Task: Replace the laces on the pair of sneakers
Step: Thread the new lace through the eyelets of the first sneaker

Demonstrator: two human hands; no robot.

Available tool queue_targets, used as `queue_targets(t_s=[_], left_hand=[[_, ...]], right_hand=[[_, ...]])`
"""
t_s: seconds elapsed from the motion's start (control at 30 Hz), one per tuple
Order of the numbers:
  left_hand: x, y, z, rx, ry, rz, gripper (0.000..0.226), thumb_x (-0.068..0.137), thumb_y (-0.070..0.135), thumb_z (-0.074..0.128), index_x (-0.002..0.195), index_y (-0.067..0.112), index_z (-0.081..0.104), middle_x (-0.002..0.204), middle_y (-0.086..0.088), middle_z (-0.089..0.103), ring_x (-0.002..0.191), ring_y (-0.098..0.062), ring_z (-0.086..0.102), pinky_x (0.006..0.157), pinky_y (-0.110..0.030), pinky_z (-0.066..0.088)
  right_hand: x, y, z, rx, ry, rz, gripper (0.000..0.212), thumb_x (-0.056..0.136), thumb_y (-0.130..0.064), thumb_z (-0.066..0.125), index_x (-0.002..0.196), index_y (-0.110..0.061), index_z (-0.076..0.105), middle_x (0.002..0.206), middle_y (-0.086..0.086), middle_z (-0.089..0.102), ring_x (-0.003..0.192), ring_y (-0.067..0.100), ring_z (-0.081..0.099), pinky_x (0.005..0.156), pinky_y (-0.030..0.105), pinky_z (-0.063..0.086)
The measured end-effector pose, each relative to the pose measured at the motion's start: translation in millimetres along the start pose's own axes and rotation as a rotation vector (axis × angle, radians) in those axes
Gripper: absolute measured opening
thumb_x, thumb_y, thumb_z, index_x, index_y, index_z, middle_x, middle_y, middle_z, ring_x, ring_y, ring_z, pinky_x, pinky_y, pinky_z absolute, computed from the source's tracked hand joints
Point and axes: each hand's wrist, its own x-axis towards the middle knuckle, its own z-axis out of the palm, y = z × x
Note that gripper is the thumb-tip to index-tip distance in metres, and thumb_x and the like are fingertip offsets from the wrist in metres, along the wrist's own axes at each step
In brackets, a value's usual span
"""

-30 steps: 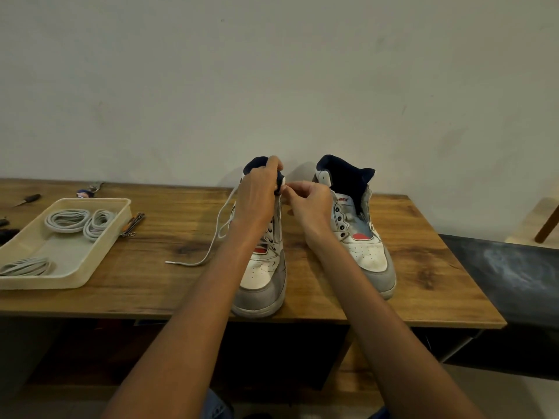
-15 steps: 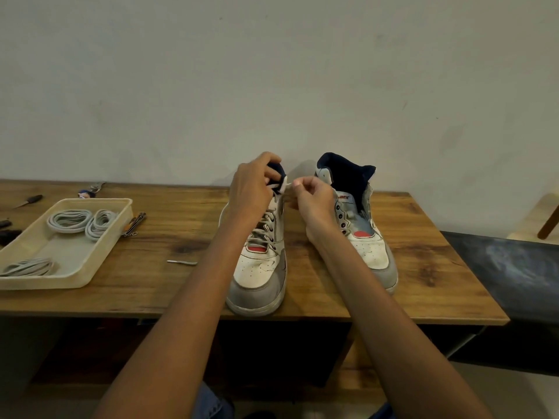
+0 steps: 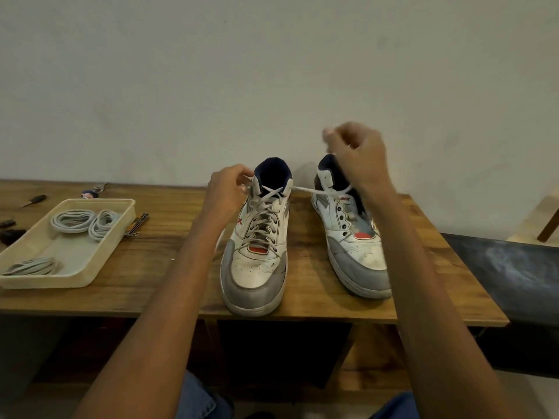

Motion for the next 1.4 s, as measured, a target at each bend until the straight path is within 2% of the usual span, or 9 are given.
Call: queue_targets(t_s=[0.13,0.27,0.47,0.53,0.63,0.73,0.87,1.17,1.4], left_hand=[[-3.1,-3.7,2.3,-0.013,-0.007,-0.004,0.027,0.083,-0.005,0.063,0.107,0.006,0.066,0.095,-0.012,0.069,0.081,-0.013,0.060,0.076,-0.021,0.045],[-3.1,-5.1,0.1,-0.052,0.038,0.011,0.020,0.081,-0.002,0.067,0.100,0.004,0.069,0.088,-0.013,0.070,0.074,-0.012,0.060,0.075,-0.020,0.046],[-2.7,-6.8,-4.6,0.049,0.097,-0.013,0.015,0.082,0.000,0.066,0.096,0.004,0.071,0.092,-0.012,0.070,0.076,-0.010,0.056,0.075,-0.018,0.043],[-2.7,-6.0,-3.3,0.053,0.089,-0.019,0.016,0.082,0.000,0.066,0.097,0.004,0.071,0.093,-0.011,0.070,0.077,-0.010,0.056,0.076,-0.018,0.043],[-2.2,-4.1,-2.6,0.014,0.053,-0.017,0.016,0.082,0.000,0.065,0.097,0.004,0.070,0.088,-0.006,0.067,0.076,-0.009,0.055,0.073,-0.014,0.041],[-1.8,-3.9,-3.3,-0.048,-0.002,0.003,0.014,0.086,0.004,0.063,0.099,0.004,0.069,0.088,-0.006,0.066,0.078,-0.011,0.057,0.074,-0.017,0.044],[-1.8,-2.1,0.0,-0.154,-0.053,0.000,0.011,0.089,0.011,0.061,0.096,0.006,0.067,0.085,-0.005,0.067,0.079,-0.016,0.063,0.081,-0.027,0.051],[-5.7,1.1,10.8,-0.223,-0.085,-0.045,0.007,0.092,0.009,0.055,0.087,0.012,0.060,0.083,-0.004,0.064,0.077,-0.017,0.063,0.079,-0.032,0.054],[-3.4,-2.2,4.5,-0.136,-0.057,-0.143,0.019,0.096,0.010,0.048,0.082,0.008,0.061,0.086,-0.012,0.069,0.075,-0.021,0.066,0.075,-0.034,0.054]], right_hand=[[-19.1,36.1,38.8,-0.593,-0.396,0.042,0.038,0.088,-0.046,0.058,0.093,-0.009,0.067,0.083,-0.001,0.065,0.078,0.016,0.058,0.067,0.029,0.046],[-28.8,44.3,57.1,-0.561,-0.399,0.048,0.033,0.092,-0.035,0.057,0.071,-0.009,0.057,0.059,-0.001,0.047,0.057,0.014,0.045,0.057,0.028,0.035],[-13.1,16.0,15.7,0.330,0.172,0.237,0.034,0.098,-0.022,0.048,0.066,-0.016,0.062,0.061,-0.004,0.055,0.050,0.000,0.045,0.055,0.018,0.037],[-11.2,12.1,5.6,0.387,0.285,0.231,0.034,0.097,-0.020,0.049,0.067,-0.013,0.062,0.057,-0.005,0.054,0.044,-0.003,0.044,0.055,0.017,0.038],[-9.6,10.6,8.0,0.089,0.123,0.187,0.030,0.096,-0.029,0.051,0.075,-0.014,0.067,0.067,-0.002,0.060,0.059,0.003,0.055,0.063,0.026,0.045],[-7.4,17.5,7.2,-0.594,-0.103,0.115,0.041,0.091,-0.040,0.056,0.119,-0.010,0.059,0.110,0.009,0.058,0.103,0.022,0.053,0.081,0.035,0.042],[-13.1,18.2,16.8,-0.685,-0.270,0.002,0.048,0.089,-0.030,0.059,0.134,-0.017,0.047,0.129,0.012,0.047,0.122,0.028,0.042,0.091,0.036,0.040],[-22.3,21.5,41.8,-0.876,-0.296,-0.198,0.027,0.093,-0.032,0.054,0.111,-0.015,0.066,0.119,0.008,0.050,0.111,0.024,0.042,0.088,0.033,0.038],[-30.2,36.1,62.0,-0.352,-0.166,-0.007,0.020,0.091,-0.025,0.059,0.081,-0.013,0.072,0.074,-0.002,0.058,0.081,0.015,0.054,0.064,0.027,0.037]])
